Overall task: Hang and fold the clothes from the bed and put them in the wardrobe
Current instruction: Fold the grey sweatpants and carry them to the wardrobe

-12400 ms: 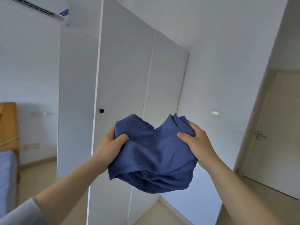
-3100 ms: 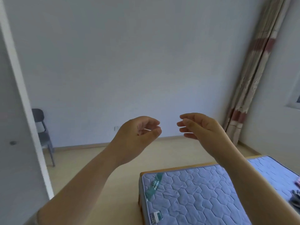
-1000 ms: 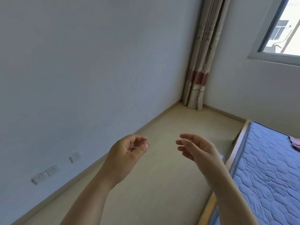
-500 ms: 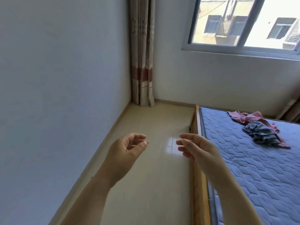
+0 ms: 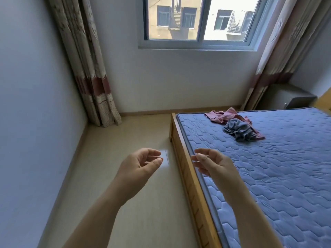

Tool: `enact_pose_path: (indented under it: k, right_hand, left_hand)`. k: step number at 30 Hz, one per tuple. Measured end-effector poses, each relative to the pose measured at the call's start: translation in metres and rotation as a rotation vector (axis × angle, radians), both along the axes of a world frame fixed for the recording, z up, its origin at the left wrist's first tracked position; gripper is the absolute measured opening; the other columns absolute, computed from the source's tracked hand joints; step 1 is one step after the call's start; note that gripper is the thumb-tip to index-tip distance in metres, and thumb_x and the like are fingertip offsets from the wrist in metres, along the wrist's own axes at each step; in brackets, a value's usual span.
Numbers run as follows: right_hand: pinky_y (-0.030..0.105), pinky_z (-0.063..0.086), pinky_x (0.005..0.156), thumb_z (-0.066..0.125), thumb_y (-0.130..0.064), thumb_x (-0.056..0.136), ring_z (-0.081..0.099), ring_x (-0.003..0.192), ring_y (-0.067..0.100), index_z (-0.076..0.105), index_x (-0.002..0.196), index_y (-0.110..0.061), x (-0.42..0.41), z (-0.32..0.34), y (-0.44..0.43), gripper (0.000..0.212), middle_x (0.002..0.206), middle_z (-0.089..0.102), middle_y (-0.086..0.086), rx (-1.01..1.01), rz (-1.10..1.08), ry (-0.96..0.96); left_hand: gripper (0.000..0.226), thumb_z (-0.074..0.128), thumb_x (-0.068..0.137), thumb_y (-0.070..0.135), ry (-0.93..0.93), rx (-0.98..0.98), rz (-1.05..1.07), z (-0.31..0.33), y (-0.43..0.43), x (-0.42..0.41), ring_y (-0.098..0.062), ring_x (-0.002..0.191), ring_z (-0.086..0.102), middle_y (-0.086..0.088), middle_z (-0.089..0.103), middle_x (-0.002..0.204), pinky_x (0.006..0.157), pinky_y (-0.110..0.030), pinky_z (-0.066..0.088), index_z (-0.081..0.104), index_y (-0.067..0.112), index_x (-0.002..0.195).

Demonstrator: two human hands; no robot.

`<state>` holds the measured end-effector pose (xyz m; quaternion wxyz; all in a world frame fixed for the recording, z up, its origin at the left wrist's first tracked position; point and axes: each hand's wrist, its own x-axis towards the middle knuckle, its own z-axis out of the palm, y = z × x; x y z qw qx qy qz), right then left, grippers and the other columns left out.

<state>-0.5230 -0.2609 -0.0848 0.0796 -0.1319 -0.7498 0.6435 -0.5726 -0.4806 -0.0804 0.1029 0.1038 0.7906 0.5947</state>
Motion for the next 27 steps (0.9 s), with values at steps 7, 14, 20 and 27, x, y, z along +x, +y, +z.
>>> enact_pose_path:
  k: [7,14,20,27]
  right_hand:
    - [0.028,0.056,0.084,0.06,-0.017,0.094,0.07,0.091,0.016,0.067,0.106,-0.018,-0.104,0.005,0.037,0.014,0.096,0.075,0.002,-0.009,-0.107,-0.009]
    - [0.031,0.055,0.085,0.062,-0.02,0.094,0.071,0.089,0.015,0.067,0.107,-0.018,-0.215,-0.012,0.061,0.015,0.097,0.075,0.0,-0.009,-0.306,-0.043]
    - [0.03,0.055,0.082,0.061,-0.021,0.094,0.071,0.089,0.014,0.068,0.103,-0.021,-0.298,-0.018,0.067,0.011,0.096,0.075,0.0,-0.037,-0.469,-0.095]
    - [0.031,0.055,0.082,0.059,-0.019,0.095,0.071,0.088,0.015,0.067,0.104,-0.019,-0.375,-0.03,0.101,0.012,0.095,0.075,-0.001,-0.06,-0.623,-0.137]
  left_hand:
    - [0.012,0.067,0.09,0.02,0.024,-0.011,-0.106,0.005,0.045,-0.127,-0.015,0.091,0.07,0.003,0.075,0.097,0.084,-0.035,0.056,0.068,0.028,0.098]
    - [0.012,0.067,0.089,0.018,0.028,-0.002,-0.28,-0.005,0.078,-0.273,-0.014,0.088,0.07,0.003,0.075,0.095,0.084,-0.035,0.057,0.068,0.027,0.098]
    - [0.015,0.067,0.089,0.017,-0.019,0.022,-0.427,-0.003,0.099,-0.391,-0.018,0.091,0.069,0.001,0.074,0.097,0.072,-0.018,0.053,0.069,0.018,0.103]
    - [0.013,0.067,0.089,0.019,-0.082,0.012,-0.555,-0.013,0.153,-0.498,-0.019,0.093,0.069,0.002,0.074,0.099,0.085,-0.033,0.055,0.069,0.023,0.1]
